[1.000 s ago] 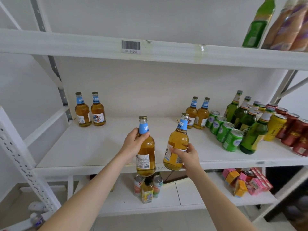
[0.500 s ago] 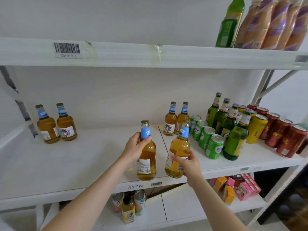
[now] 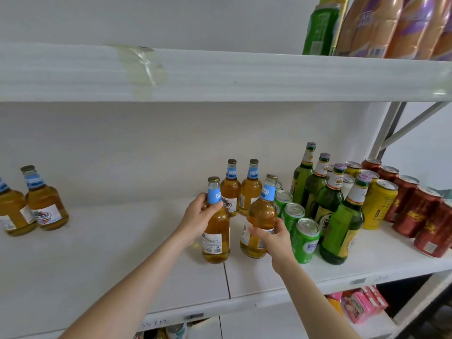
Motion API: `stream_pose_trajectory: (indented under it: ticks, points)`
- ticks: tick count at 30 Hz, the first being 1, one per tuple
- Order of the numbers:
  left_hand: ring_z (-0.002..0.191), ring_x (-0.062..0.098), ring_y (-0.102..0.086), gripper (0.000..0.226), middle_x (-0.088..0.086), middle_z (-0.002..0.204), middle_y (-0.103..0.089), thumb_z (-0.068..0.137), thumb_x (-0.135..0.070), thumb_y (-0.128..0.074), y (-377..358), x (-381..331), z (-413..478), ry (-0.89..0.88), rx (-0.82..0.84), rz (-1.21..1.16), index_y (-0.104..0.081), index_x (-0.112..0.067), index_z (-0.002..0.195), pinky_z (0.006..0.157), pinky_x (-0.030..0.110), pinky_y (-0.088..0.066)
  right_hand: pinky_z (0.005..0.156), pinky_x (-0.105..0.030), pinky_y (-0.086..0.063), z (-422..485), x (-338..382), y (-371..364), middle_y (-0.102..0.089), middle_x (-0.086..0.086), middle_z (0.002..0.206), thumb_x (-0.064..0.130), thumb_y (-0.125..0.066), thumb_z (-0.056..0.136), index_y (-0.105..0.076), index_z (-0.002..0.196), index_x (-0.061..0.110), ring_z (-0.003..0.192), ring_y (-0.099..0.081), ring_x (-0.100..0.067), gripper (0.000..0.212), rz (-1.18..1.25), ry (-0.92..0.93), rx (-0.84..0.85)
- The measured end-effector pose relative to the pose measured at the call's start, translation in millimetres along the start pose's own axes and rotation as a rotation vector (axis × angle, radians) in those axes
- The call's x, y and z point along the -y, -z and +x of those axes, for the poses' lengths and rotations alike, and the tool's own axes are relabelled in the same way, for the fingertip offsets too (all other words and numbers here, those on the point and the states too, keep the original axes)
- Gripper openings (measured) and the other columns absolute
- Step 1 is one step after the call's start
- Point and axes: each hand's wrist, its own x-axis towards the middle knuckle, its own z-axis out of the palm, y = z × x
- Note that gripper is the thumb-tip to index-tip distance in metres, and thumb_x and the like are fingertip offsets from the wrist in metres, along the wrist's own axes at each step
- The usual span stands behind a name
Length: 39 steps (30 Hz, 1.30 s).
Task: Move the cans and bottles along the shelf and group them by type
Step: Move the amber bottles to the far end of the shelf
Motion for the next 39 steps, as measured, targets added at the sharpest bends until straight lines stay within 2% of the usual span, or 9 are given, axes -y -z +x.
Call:
stream_pose_trajectory:
  ticks: [3, 6, 10, 14, 21, 25, 28, 34, 39]
  points:
    - [0.103, 0.009, -0.064, 0.015, -0.006, 0.109, -0.067, 0.091, -0.037, -0.065, -14.8, 5.5, 17.6, -0.010, -0.009, -0.007, -0.056, -0.037, 0.103, 0.085, 0.025, -0.053, 0.083, -0.039, -0.054, 25.0, 0.7, 5.2, -0.070, 0.007, 0.106, 0.019, -0.092, 0.060, -0.058, 0.113, 0.029, 0.100, -0.065, -0.017, 0.064, 0.004, 0.023, 0.018]
    - [0.104, 0.007, -0.063, 0.017, -0.008, 0.110, -0.066, 0.091, -0.036, -0.065, -26.7, 10.9, 32.4, -0.024, -0.023, -0.008, -0.055, -0.037, 0.105, 0.083, 0.021, -0.051, 0.088, -0.041, -0.055, 46.1, -1.6, 8.5, -0.070, 0.005, 0.108, 0.018, -0.092, 0.061, -0.057, 0.117, 0.026, 0.101, -0.066, -0.017, 0.067, -0.004, 0.060, 0.037]
    - [0.099, -0.002, -0.061, 0.018, -0.017, 0.107, -0.063, 0.092, -0.038, -0.064, -36.0, 14.9, 47.6, -0.030, -0.038, 0.017, -0.052, -0.040, 0.105, 0.071, 0.012, -0.047, 0.089, -0.043, -0.056, 67.5, -7.1, 7.7, -0.070, 0.004, 0.110, 0.016, -0.092, 0.060, -0.055, 0.121, 0.025, 0.102, -0.067, -0.018, 0.071, 0.005, 0.083, 0.050]
    - [0.102, -0.001, -0.060, 0.023, -0.017, 0.110, -0.063, 0.092, -0.040, -0.063, -44.0, 21.0, 61.8, -0.039, -0.049, 0.034, -0.051, -0.041, 0.111, 0.074, 0.013, -0.046, 0.090, -0.042, -0.056, 85.0, -13.3, 5.7, -0.068, 0.005, 0.113, 0.017, -0.093, 0.060, -0.053, 0.125, 0.025, 0.104, -0.065, -0.016, 0.077, -0.005, 0.087, 0.049]
    - [0.096, -0.014, -0.060, 0.021, -0.020, 0.108, -0.065, 0.090, -0.041, -0.065, -50.7, 30.6, 75.6, -0.045, -0.045, 0.043, -0.053, -0.046, 0.107, 0.071, 0.013, -0.047, 0.079, -0.025, -0.053, 101.7, -21.3, 5.0, -0.066, 0.010, 0.116, 0.020, -0.093, 0.060, -0.050, 0.130, 0.026, 0.103, -0.063, -0.007, 0.082, -0.018, 0.126, 0.077]
    - [0.098, -0.011, -0.061, 0.027, -0.018, 0.111, -0.065, 0.090, -0.041, -0.066, -51.1, 32.6, 80.4, -0.044, -0.030, 0.042, -0.053, -0.042, 0.114, 0.077, 0.015, -0.047, 0.068, -0.012, -0.047, 106.4, -24.8, 2.9, -0.063, 0.018, 0.112, 0.020, -0.093, 0.060, -0.049, 0.128, 0.030, 0.095, -0.061, 0.003, 0.082, -0.038, 0.137, 0.092]
    - [0.098, -0.009, -0.062, 0.026, -0.015, 0.111, -0.066, 0.090, -0.038, -0.066, -50.7, 32.8, 82.7, -0.049, -0.023, 0.040, -0.054, -0.040, 0.114, 0.075, 0.014, -0.049, 0.062, -0.009, -0.049, 109.1, -30.4, 1.6, -0.064, 0.018, 0.113, 0.019, -0.093, 0.058, -0.050, 0.127, 0.031, 0.091, -0.063, 0.009, 0.082, -0.055, 0.155, 0.095]
    - [0.098, -0.010, -0.062, 0.025, -0.016, 0.110, -0.066, 0.090, -0.033, -0.068, -51.8, 35.9, 79.3, -0.066, -0.011, 0.038, -0.056, -0.040, 0.111, 0.071, 0.006, -0.048, 0.073, -0.015, -0.051, 110.8, -36.0, 0.2, -0.066, 0.012, 0.117, 0.019, -0.093, 0.060, -0.051, 0.130, 0.028, 0.100, -0.064, 0.002, 0.082, -0.073, 0.183, 0.130]
    - [0.096, -0.003, -0.065, 0.026, -0.014, 0.105, -0.069, 0.090, -0.030, -0.069, -55.6, 41.2, 74.2, -0.072, -0.041, -0.023, -0.058, -0.036, 0.112, 0.072, 0.011, -0.050, 0.068, -0.004, -0.049, 102.3, -38.6, 1.7, -0.062, 0.019, 0.116, 0.015, -0.091, 0.063, -0.045, 0.132, 0.033, 0.096, -0.061, 0.013, 0.085, -0.062, 0.201, 0.140]
